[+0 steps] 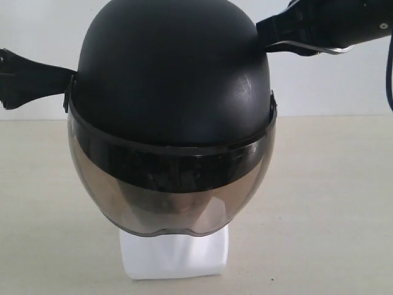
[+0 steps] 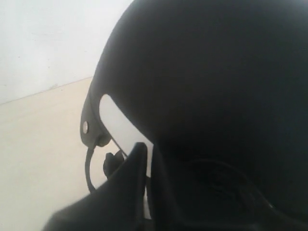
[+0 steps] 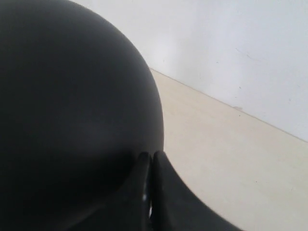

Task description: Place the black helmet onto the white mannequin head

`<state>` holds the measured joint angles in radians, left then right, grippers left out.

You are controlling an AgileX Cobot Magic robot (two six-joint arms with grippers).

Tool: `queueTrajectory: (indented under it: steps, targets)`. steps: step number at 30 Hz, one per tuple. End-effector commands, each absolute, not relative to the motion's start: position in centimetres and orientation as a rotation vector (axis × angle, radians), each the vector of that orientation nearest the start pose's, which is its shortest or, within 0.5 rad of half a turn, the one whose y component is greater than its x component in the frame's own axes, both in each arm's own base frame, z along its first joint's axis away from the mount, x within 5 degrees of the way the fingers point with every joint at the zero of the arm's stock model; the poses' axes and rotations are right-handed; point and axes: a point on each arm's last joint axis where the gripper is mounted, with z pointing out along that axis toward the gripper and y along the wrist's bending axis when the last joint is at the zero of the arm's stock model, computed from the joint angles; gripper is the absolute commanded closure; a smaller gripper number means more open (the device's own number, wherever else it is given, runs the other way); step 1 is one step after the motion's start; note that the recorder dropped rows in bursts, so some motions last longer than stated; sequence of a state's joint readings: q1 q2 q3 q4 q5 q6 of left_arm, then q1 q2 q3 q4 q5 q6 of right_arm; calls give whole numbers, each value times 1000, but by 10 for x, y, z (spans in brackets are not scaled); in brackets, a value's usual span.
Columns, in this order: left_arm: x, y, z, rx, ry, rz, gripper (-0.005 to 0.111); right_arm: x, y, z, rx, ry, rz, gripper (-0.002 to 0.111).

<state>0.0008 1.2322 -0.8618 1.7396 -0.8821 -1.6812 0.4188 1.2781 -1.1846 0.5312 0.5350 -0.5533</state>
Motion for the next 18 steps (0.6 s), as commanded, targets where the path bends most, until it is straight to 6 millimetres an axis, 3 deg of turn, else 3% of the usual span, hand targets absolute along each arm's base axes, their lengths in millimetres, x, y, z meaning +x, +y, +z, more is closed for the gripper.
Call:
queueTrajectory:
  steps: [1, 11, 18]
  targets:
    - [233, -74, 311, 719, 1863, -848, 102, 242, 148, 383, -709, 1986, 572, 109]
    - [232, -75, 310, 725, 1866, -856, 102, 240, 148, 382, -723, 2000, 579, 109]
    - [228, -74, 295, 704, 1912, -867, 102, 239, 149, 381, -750, 2006, 586, 109]
